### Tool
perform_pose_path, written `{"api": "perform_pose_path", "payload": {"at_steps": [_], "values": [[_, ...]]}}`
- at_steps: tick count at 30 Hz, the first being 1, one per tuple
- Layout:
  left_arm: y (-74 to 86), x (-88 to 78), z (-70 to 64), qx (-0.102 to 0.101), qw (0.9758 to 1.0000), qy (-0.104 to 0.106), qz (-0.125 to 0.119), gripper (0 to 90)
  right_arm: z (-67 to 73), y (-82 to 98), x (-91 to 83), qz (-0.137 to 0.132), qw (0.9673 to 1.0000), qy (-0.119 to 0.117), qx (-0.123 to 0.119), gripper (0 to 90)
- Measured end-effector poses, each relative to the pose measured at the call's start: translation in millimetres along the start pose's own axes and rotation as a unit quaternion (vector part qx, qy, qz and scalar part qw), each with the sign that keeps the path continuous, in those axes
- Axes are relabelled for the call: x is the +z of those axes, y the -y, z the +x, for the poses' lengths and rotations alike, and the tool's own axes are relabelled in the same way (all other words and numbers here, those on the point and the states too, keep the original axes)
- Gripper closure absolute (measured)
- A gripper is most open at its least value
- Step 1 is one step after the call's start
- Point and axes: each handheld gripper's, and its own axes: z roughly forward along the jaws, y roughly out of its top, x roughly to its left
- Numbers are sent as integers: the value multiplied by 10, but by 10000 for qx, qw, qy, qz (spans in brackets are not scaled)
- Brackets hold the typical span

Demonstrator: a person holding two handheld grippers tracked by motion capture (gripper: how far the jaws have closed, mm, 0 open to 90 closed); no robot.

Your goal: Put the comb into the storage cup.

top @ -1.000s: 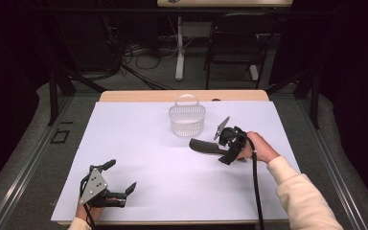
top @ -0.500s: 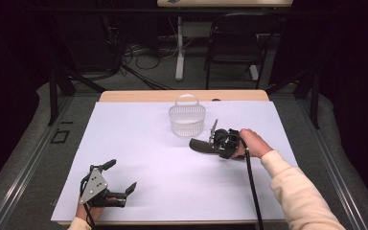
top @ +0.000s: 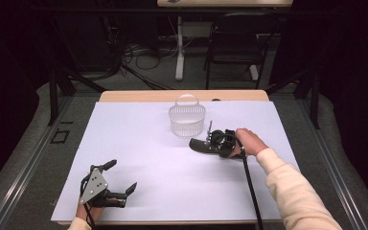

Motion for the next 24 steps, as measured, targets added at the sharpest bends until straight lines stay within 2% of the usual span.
{"api": "perform_pose_path", "payload": {"at_steps": [7, 8, 11, 12, 13, 15, 24], "values": [[1, 2, -2, -8, 10000, 8, 0, 3, 3, 6, -4, -10, 10000, -15, -37, 726], [2, 4, -1, -11, 10000, 10, 1, 3, 6, 2, -15, 58, 10000, -13, -43, 726], [2, 4, -1, -10, 10000, 0, 4, 3, 15, 5, -28, -37, 10000, -56, -70, 727], [2, 2, -1, -8, 10000, 1, 1, 3, 18, -1, -60, 73, 9999, -85, -62, 728], [2, 2, -1, -7, 10000, -4, 4, 3, 23, 6, -58, -66, 10000, -40, -49, 728], [2, 1, -2, -8, 10000, -8, 4, 3, 29, 9, -92, -123, 9999, -16, -36, 728], [1, -2, -3, 2, 10000, -18, 5, 3, 73, 10, -281, -269, 9996, 37, -53, 728]]}}
